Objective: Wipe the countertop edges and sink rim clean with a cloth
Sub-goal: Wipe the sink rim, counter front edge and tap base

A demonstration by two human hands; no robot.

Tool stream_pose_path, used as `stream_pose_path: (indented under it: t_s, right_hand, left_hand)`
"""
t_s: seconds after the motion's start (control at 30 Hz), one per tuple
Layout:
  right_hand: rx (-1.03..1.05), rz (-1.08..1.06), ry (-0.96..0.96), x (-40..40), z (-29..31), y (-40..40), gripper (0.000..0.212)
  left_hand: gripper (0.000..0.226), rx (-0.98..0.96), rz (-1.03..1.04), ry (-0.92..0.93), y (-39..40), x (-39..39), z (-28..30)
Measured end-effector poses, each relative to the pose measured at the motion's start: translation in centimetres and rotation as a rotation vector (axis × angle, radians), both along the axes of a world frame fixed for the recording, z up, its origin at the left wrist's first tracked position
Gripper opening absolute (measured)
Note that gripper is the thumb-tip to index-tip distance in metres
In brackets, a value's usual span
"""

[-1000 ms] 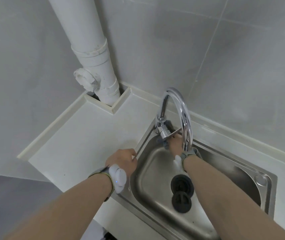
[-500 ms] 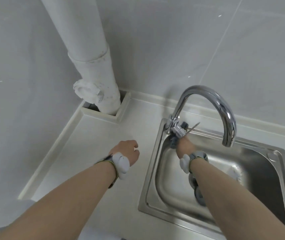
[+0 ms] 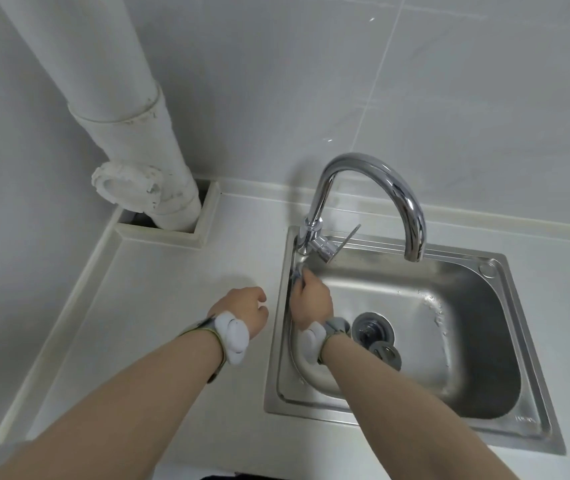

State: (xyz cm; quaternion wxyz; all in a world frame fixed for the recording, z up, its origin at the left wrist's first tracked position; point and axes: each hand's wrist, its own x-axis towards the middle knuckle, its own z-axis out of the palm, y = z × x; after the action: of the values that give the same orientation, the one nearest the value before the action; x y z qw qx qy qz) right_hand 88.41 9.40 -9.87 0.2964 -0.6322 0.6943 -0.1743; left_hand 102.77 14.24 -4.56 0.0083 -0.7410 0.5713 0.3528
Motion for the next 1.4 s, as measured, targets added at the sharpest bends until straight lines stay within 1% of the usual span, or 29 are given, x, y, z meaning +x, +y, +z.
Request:
stream_pose_path:
  t_s: [0.07, 0.1, 0.17, 0.23, 0.3, 0.4, 0.5, 0.6, 0.73, 0.8, 0.87, 0.97, 1.03, 1.1, 1.17, 1.23, 1.33, 1.4]
  right_hand:
    - [-0.052, 0.088, 0.001, 0.6, 1.1, -1.6, 0.032]
    - [-0.036, 0.134, 0.021, 1.1, 1.4, -2.6, 0.037]
    - [0.093, 0.203, 0.120, 2.3, 1.8, -4.6, 0.047]
    - [0.197, 0.259, 0.283, 3.6, 2.5, -6.0, 0.054]
    - [0.239, 0.324, 0.401, 4.3, 3.1, -6.5, 0.053]
    - [0.296, 0.406, 0.472, 4.1, 3.0, -5.0, 0.041]
    - [0.336, 0.355, 0.465, 3.3, 3.0, -3.5, 0.039]
    - [0.334, 0.360, 0.431, 3.1, 3.6, -5.3, 0.038]
    - [0.324, 0.220, 0.340, 4.0, 3.7, -6.8, 0.036]
    - [0.356, 0.218, 0.290, 3.6, 3.2, -5.7, 0.036]
    - [0.341, 0.236, 0.273, 2.3, 2.9, -4.1, 0.033]
    - [0.301, 0.332, 0.235, 0.7, 1.9, -2.0, 0.030]
    - [0.316, 0.385, 0.244, 0.2, 1.9, -2.1, 0.038]
    - [0.360, 0.387, 0.290, -0.2, 2.2, -3.2, 0.050]
    - [0.359, 0.377, 0.382, -0.3, 3.3, -4.2, 0.057]
    - [0.312, 0.367, 0.421, 0.0, 3.9, -4.6, 0.058]
    - [0.339, 0.352, 0.313, 0.2, 2.9, -3.1, 0.055]
    - [0.350, 0.416, 0.335, -0.3, 1.9, -1.4, 0.057]
  left_hand:
    - [0.039, 0.008, 0.007, 0.002, 0.3, 0.0, -0.3]
    - [0.038, 0.007, 0.011, -0.001, 0.4, 0.0, -0.5]
    - [0.038, 0.006, 0.010, -0.012, 0.6, 0.1, -0.6]
    - [0.038, 0.012, 0.003, -0.020, 0.8, 0.4, -0.9]
    - [0.038, 0.023, 0.007, -0.026, 1.1, 1.0, -1.1]
    - [0.038, 0.029, 0.042, -0.017, 1.0, 1.9, -1.3]
    - [0.038, 0.021, 0.059, -0.001, 0.7, 2.3, -1.2]
    - [0.038, 0.021, 0.063, 0.005, 0.5, 2.6, -1.1]
    - [0.037, 0.023, 0.076, -0.004, 0.9, 3.1, -1.2]
    - [0.036, 0.040, 0.071, -0.017, 1.3, 3.3, -1.6]
    - [0.036, 0.045, 0.070, -0.015, 1.4, 3.4, -1.9]
    - [0.035, 0.031, 0.061, 0.006, 1.1, 3.1, -2.1]
    - [0.036, 0.027, 0.043, 0.003, 1.2, 2.7, -1.8]
    - [0.036, 0.024, 0.014, -0.004, 1.2, 2.3, -1.5]
    - [0.036, 0.015, 0.000, -0.004, 1.2, 2.1, -1.2]
    - [0.036, -0.009, -0.009, -0.019, 1.0, 2.7, -0.6]
    - [0.036, -0.009, 0.000, -0.027, 0.9, 3.4, -0.6]
    - [0.036, -0.007, 0.010, -0.025, 1.0, 3.5, -0.7]
